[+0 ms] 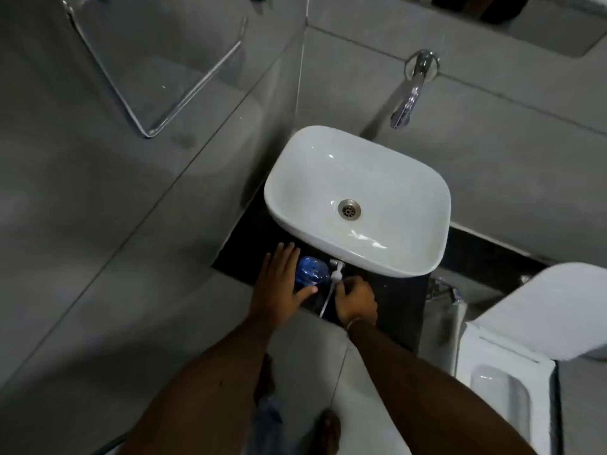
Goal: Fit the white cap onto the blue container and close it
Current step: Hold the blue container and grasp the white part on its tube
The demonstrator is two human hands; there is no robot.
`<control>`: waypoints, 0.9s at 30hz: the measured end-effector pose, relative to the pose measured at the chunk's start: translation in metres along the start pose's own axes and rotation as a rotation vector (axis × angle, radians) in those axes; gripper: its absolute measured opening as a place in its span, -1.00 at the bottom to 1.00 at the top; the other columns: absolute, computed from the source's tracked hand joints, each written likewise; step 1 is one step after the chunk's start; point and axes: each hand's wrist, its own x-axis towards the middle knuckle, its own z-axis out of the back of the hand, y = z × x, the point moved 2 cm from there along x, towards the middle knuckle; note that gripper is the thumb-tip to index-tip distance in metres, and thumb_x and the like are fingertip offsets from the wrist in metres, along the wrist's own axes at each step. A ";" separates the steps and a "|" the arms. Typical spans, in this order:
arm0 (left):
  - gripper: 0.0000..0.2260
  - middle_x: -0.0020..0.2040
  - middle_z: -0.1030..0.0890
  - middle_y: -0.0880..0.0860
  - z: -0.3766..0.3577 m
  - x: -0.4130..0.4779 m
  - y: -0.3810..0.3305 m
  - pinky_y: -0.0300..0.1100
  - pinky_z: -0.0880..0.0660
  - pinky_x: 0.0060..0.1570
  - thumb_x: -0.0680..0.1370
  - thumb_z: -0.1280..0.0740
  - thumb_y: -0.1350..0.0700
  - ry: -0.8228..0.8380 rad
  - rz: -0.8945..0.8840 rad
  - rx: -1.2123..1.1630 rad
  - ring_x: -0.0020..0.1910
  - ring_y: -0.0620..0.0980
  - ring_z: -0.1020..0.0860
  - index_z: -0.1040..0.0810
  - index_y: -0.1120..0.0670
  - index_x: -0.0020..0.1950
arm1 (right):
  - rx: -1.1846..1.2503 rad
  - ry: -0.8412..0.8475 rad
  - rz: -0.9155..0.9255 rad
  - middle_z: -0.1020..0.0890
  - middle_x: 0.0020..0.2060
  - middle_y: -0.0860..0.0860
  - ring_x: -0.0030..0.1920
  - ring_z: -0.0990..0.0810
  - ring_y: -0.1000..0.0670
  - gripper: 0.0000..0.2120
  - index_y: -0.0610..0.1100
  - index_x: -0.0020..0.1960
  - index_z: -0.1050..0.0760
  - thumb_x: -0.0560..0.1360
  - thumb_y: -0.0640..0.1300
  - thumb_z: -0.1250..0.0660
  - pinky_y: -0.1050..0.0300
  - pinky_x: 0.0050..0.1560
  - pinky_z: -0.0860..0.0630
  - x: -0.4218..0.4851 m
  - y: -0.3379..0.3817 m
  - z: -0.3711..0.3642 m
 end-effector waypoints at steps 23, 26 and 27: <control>-0.33 0.56 -0.39 0.09 -0.017 0.015 0.018 0.06 -0.02 0.63 0.56 -0.30 -0.28 0.015 -0.107 -0.203 0.62 0.08 -0.18 -0.40 0.15 0.50 | 0.706 -0.277 0.341 -0.70 0.01 -0.26 -0.07 -0.71 -0.05 -0.80 -0.02 0.07 -0.67 0.55 -0.29 -0.51 0.28 0.04 -0.65 -0.058 0.056 0.078; -0.34 0.56 -0.39 0.10 -0.018 0.016 0.019 0.04 -0.01 0.63 0.56 -0.31 -0.27 0.006 -0.111 -0.197 0.62 0.08 -0.19 -0.40 0.15 0.50 | 0.711 -0.282 0.441 -0.67 0.06 -0.25 -0.04 -0.69 0.05 -0.69 0.08 0.11 -0.67 0.55 -0.32 -0.50 0.27 0.09 -0.64 -0.062 0.077 0.074; -0.34 0.56 -0.39 0.10 -0.018 0.016 0.019 0.04 -0.01 0.63 0.56 -0.31 -0.27 0.007 -0.113 -0.194 0.62 0.08 -0.19 -0.40 0.15 0.50 | 0.700 -0.288 0.453 -0.68 0.05 -0.23 -0.03 -0.69 0.11 -0.67 0.11 0.11 -0.66 0.55 -0.32 -0.50 0.29 0.08 -0.63 -0.061 0.080 0.071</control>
